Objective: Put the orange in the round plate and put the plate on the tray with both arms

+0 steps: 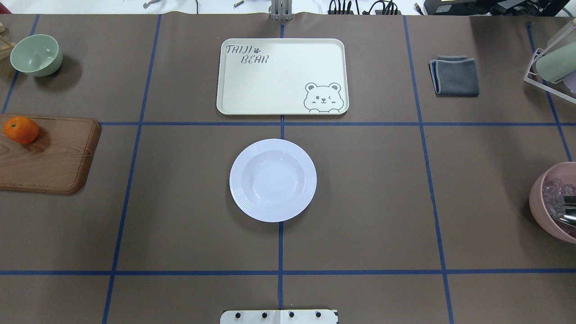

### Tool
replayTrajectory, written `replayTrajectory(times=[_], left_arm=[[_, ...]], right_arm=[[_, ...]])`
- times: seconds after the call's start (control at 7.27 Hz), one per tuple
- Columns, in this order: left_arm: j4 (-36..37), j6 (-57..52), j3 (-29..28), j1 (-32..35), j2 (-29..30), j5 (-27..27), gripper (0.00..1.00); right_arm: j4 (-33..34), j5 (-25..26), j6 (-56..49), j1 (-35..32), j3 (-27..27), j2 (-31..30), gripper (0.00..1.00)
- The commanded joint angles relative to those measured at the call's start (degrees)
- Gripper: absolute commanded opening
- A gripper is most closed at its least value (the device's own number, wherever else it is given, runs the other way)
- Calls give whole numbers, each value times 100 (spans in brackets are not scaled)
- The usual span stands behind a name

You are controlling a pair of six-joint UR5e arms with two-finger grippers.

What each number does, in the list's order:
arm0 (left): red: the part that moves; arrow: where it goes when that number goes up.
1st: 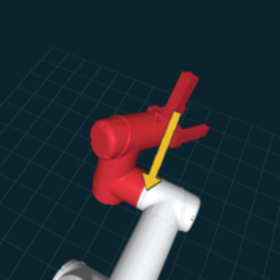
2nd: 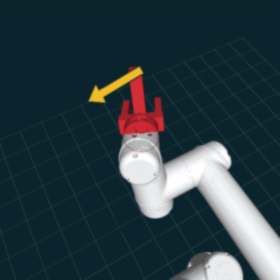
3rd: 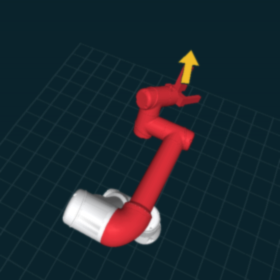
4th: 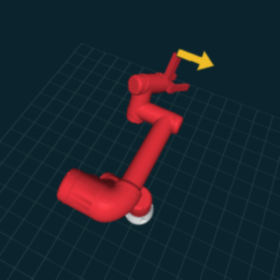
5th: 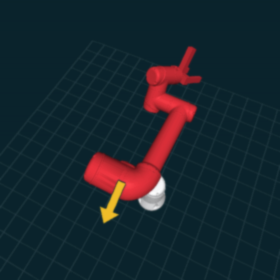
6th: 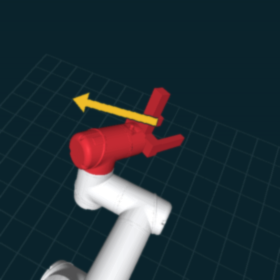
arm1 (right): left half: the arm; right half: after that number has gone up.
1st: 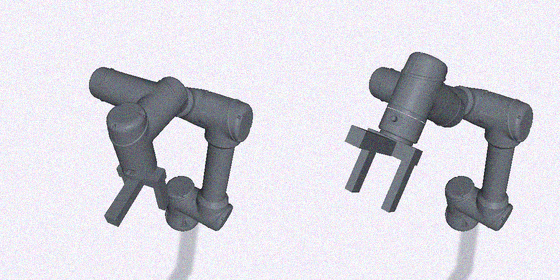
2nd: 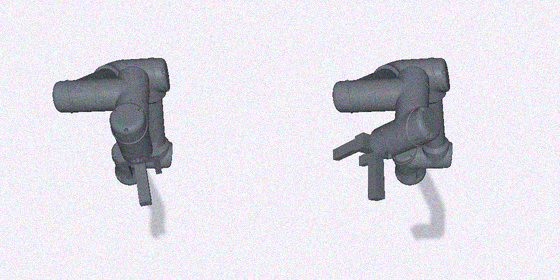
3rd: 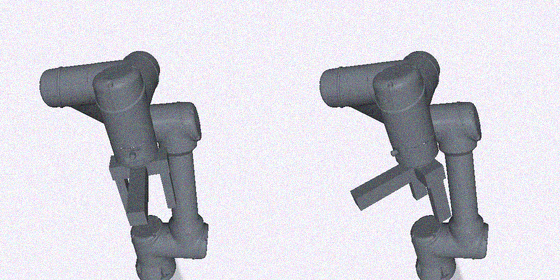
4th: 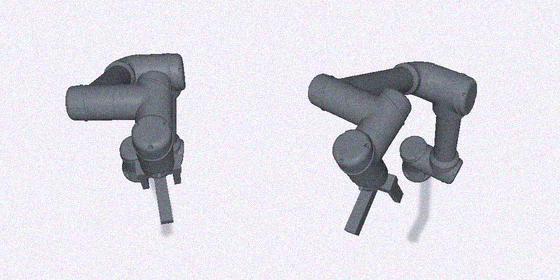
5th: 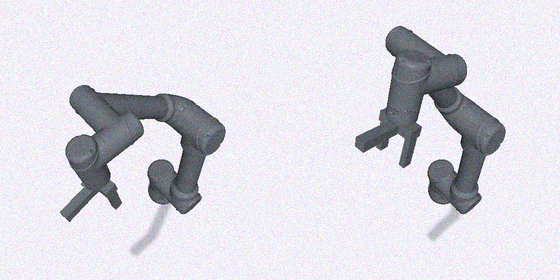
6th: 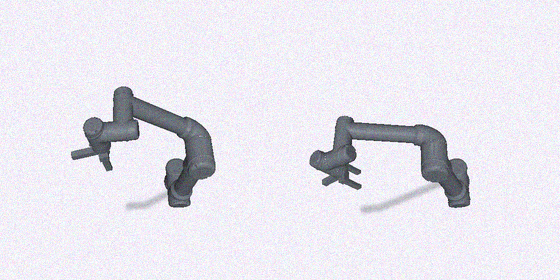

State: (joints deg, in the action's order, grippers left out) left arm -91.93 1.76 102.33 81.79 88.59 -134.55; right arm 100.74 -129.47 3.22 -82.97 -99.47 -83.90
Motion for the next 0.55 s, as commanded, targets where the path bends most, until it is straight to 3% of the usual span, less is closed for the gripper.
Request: replayTrajectory(times=[0.0, 0.41], left_arm=[[-61, 0, 24, -5, 0, -2, 98], [-88, -9, -28, -5, -9, 7, 98]], right_arm=[[-1, -16, 3, 0, -2, -4, 100], [-1, -25, 12, 0, -19, -4, 100]])
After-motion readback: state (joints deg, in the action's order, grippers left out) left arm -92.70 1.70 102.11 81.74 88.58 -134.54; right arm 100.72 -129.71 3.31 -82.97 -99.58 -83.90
